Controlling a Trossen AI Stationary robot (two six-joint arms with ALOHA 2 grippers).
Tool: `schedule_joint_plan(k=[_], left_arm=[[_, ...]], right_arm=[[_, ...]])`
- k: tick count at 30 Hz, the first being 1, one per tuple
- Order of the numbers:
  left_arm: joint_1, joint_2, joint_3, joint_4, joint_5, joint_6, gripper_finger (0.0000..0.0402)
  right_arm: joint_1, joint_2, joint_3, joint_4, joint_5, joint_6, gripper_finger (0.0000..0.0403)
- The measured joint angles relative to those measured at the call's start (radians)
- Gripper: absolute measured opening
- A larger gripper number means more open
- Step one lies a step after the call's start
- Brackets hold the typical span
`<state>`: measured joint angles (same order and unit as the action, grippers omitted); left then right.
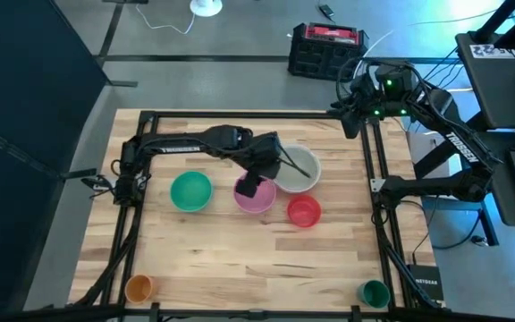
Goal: Nest bowls inside each other
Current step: Stack the pink bowl on top of the white bowl
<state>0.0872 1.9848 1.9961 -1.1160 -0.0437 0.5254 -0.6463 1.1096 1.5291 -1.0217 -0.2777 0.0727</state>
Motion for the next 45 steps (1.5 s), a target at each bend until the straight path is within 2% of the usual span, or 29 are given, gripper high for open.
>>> schedule_joint_plan(k=[5, 11, 29, 36, 41, 45], left_arm=[[0.014, -0.02, -0.002, -0.203, -0.006, -0.092, 0.0161], [0.027, -0.114, -0.039, -0.206, -0.007, -0.157, 0.0161], [0.073, -0.585, -0.634, -0.098, -0.049, -0.401, 0.0161], [0.065, -0.657, -0.859, 0.018, -0.049, -0.439, 0.0161], [0.067, -0.658, -0.959, 0.057, -0.05, -0.38, 0.0161], [0.094, -0.658, -0.986, 0.078, -0.065, -0.347, 0.0158]], right_arm=[[0.065, 0.001, -0.052, 0.047, -0.01, 0.007, 0.0138], [0.193, 0.007, -0.106, 0.143, 0.028, 0.06, 0.0138], [0.486, 0.2, -0.17, 0.245, 0.109, 0.134, 0.0138], [0.569, 0.321, -0.17, 0.232, 0.108, 0.153, 0.0138], [0.628, 0.354, -0.17, 0.273, 0.099, 0.173, 0.0138], [0.656, 0.38, -0.167, 0.299, 0.082, 0.189, 0.0138]])
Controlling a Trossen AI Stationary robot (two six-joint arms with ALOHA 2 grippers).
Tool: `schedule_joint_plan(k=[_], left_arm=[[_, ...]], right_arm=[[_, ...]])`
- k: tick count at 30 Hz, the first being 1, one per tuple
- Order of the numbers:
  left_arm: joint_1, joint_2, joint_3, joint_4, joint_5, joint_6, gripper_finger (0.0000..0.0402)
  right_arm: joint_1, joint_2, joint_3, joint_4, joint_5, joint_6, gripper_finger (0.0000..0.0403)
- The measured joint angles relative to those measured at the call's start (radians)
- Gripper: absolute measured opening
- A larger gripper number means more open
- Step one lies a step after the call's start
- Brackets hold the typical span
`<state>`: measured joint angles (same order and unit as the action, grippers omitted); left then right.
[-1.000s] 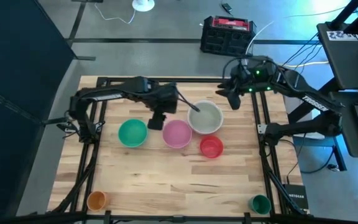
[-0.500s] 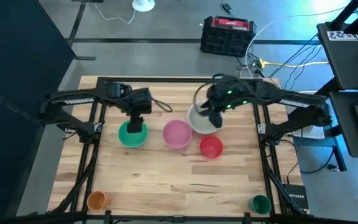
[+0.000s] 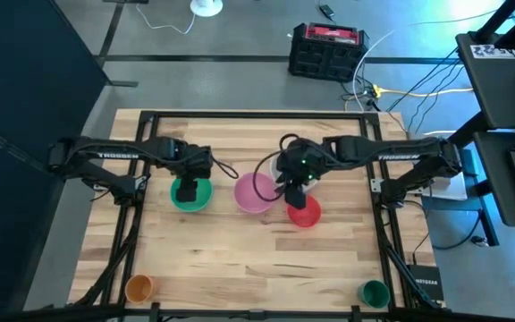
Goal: Nest bowls inside each other
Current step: Stack the pink bowl on top of the white bowl
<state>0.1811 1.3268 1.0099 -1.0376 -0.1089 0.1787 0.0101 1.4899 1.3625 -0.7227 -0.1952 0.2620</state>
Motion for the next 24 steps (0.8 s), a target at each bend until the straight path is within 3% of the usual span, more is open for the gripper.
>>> schedule_joint_plan(k=[14, 21, 24], left_arm=[[0.098, 0.001, -0.088, 0.076, -0.052, 0.116, 0.0148], [0.134, 0.001, -0.088, 0.09, -0.018, 0.136, 0.0147], [0.143, 0.001, -0.088, 0.089, -0.004, 0.145, 0.0147]], right_arm=[[0.099, 0.094, 0.016, 0.09, -0.057, 0.055, 0.0138], [0.107, 0.154, 0.108, 0.058, -0.063, 0.008, 0.0138], [0.101, 0.158, 0.12, 0.029, -0.111, 0.013, 0.0138]])
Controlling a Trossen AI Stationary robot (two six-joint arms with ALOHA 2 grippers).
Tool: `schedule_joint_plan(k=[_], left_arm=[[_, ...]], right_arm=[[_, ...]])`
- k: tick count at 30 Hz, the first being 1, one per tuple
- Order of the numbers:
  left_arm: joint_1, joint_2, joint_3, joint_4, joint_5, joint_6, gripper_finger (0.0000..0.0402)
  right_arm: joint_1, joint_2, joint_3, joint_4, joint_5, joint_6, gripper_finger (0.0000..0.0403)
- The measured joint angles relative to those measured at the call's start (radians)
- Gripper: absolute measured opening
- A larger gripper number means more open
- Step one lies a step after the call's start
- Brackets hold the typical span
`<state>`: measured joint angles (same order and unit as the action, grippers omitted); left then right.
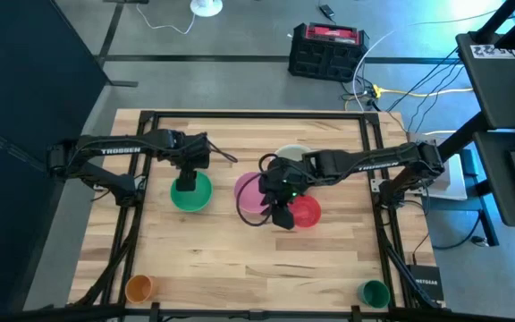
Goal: Nest bowls inside each other
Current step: Stack the pink bowl on top of the white bowl
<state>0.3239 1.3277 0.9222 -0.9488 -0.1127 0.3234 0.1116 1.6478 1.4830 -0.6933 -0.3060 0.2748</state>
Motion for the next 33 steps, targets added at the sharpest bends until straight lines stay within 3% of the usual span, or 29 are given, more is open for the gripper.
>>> schedule_joint_plan(k=[2, 24, 33], left_arm=[[0.001, 0.0, -0.005, 0.009, 0.003, 0.003, 0.0147], [0.0, 0.001, -0.082, 0.078, 0.02, -0.006, 0.0128], [0.0, 0.001, -0.082, 0.082, 0.02, -0.006, 0.0127]], right_arm=[[-0.009, 0.009, 0.0, -0.031, -0.059, 0.03, 0.0138], [-0.027, 0.196, -0.001, 0.003, -0.157, 0.127, 0.0138], [-0.033, 0.221, -0.006, 0.168, -0.147, 0.232, 0.0138]])
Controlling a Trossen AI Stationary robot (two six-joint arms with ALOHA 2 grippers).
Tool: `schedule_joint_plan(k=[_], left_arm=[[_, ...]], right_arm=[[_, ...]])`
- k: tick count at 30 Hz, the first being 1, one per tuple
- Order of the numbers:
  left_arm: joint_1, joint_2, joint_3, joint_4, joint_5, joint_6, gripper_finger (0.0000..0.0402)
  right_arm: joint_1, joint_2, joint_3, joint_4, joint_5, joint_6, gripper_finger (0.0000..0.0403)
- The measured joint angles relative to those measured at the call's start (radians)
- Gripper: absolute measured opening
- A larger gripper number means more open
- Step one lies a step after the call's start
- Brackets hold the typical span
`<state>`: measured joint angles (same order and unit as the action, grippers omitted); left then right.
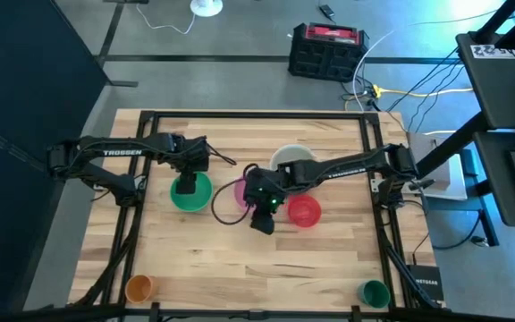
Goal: Nest bowls inside each other
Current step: Stack the pink bowl on top of the white bowl
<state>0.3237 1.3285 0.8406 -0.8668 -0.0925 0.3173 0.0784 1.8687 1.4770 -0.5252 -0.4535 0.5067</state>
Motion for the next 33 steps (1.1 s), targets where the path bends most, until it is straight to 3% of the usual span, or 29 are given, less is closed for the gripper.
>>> schedule_joint_plan(k=[16, 28, 33], left_arm=[[0.0, 0.0, 0.0, 0.019, 0.0, 0.013, 0.0127], [0.0, 0.0, 0.0, 0.021, -0.001, 0.03, 0.0127], [0.0, 0.0, 0.0, 0.027, -0.001, 0.03, 0.0127]], right_arm=[[-0.065, 0.033, -0.048, 0.163, 0.036, 0.245, 0.0138], [-0.047, 0.034, -0.037, -0.115, 0.231, -0.078, 0.0138], [-0.038, 0.033, -0.03, -0.128, 0.244, -0.126, 0.0138]])
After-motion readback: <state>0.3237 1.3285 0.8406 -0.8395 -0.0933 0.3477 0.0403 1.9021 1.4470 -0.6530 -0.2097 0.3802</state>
